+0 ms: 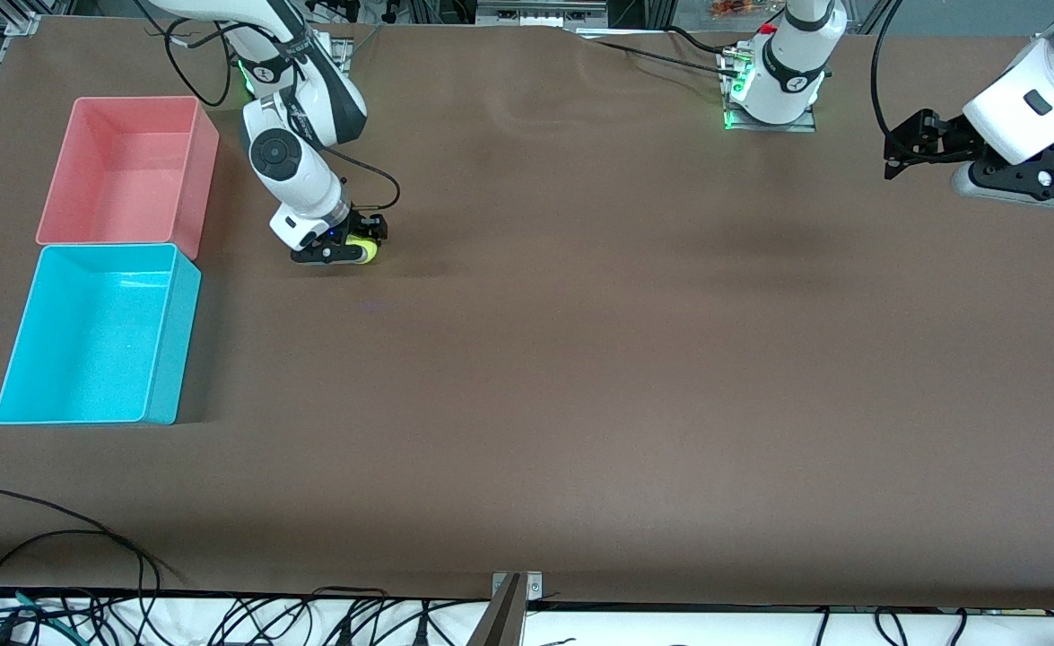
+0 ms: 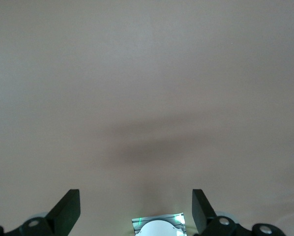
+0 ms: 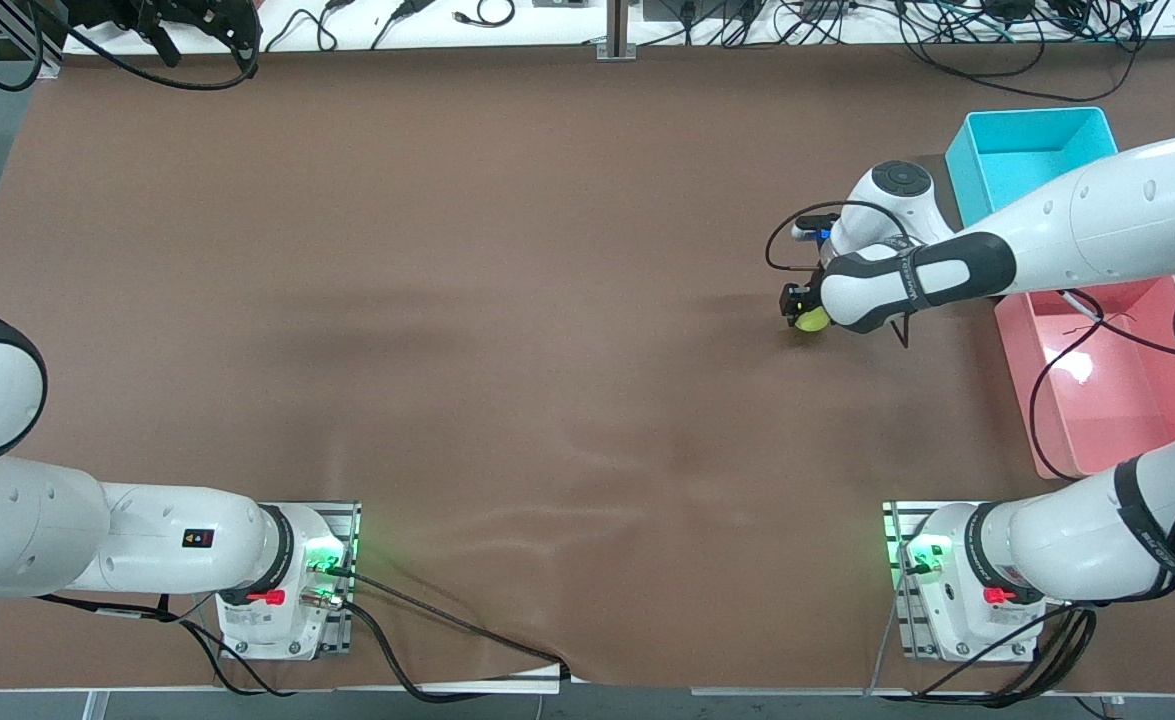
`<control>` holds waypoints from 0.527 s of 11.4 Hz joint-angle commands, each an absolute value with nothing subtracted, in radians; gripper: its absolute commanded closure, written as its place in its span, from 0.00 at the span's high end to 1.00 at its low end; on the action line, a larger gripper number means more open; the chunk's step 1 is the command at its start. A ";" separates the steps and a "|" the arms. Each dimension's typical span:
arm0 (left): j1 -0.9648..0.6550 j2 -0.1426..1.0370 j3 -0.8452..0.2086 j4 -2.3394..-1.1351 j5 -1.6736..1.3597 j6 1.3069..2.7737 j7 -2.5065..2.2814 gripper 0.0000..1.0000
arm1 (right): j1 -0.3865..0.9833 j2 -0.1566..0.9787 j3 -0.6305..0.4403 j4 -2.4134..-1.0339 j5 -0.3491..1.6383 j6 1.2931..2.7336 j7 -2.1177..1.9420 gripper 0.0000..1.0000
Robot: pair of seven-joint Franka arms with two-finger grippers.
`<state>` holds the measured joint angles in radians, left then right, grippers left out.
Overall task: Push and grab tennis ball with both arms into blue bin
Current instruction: 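Close the right gripper around the tennis ball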
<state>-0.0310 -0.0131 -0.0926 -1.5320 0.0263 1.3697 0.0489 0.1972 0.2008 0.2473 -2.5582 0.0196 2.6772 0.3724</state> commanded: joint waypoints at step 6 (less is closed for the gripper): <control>0.014 -0.026 -0.087 -1.542 -0.002 1.382 0.057 1.00 | 0.189 0.199 0.218 -2.551 0.026 2.694 0.367 0.11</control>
<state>0.0072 -0.0131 -0.0878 -1.5320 0.0261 1.3714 0.0495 0.1959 0.1985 0.2388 -2.5572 0.0196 2.6821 0.3726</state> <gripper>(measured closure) 0.000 0.339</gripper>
